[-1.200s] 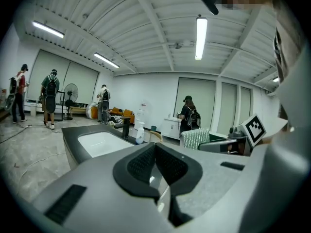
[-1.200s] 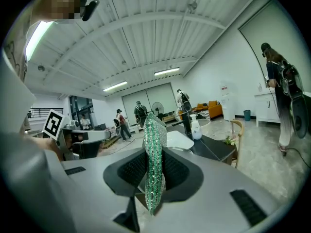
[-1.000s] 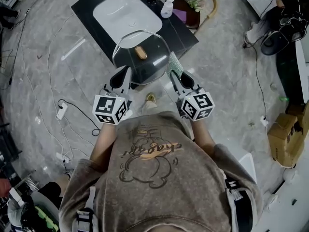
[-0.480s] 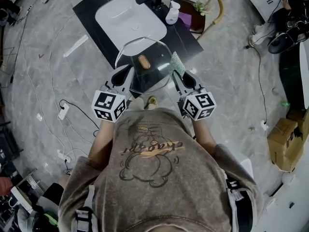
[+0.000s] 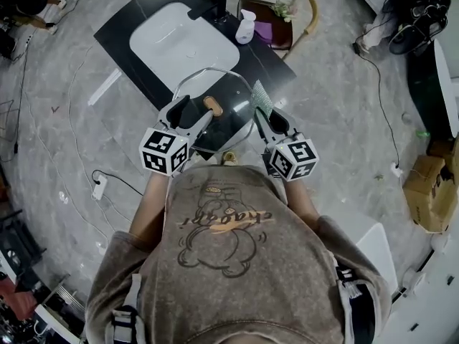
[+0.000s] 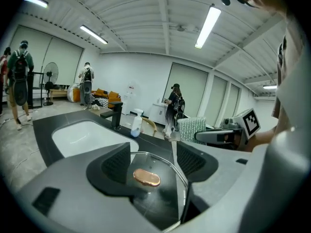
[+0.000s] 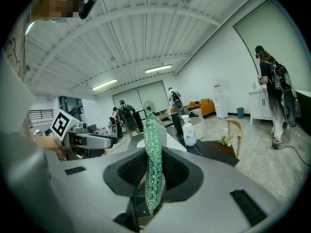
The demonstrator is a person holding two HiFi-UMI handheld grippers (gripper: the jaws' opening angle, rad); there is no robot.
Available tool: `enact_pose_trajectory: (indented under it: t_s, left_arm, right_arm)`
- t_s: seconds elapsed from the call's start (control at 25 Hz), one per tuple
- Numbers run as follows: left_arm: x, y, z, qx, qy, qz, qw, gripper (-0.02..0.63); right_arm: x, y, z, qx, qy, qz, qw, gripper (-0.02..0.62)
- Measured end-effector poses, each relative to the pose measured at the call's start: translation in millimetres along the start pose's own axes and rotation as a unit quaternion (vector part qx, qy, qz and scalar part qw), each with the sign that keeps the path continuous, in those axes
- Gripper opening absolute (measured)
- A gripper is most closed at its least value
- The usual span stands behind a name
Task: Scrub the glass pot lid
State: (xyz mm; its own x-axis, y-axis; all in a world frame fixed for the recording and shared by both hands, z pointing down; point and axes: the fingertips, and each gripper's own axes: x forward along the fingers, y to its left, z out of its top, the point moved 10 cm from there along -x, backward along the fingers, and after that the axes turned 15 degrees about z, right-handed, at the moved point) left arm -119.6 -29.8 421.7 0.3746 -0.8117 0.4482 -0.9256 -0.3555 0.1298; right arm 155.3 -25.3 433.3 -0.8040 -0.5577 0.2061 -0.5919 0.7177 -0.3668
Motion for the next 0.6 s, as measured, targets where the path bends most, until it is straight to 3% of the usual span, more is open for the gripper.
enact_pose_trajectory:
  t_s: [0.24,0.6]
  left_arm:
    - [36.7,8.4,-12.6,0.037,0.058,-0.029,0.9972,0.301]
    - [89.2,3.2,-45.6,0.11,0.136,-0.048,0.9834,0.301]
  right_arm:
    - [0.2,-3.8,-1.5,0.005,0.0,-0.015,1.0,0.092]
    - [-8.8,-7.0,-7.8,0.011,0.008,-0.021,1.0,0.092]
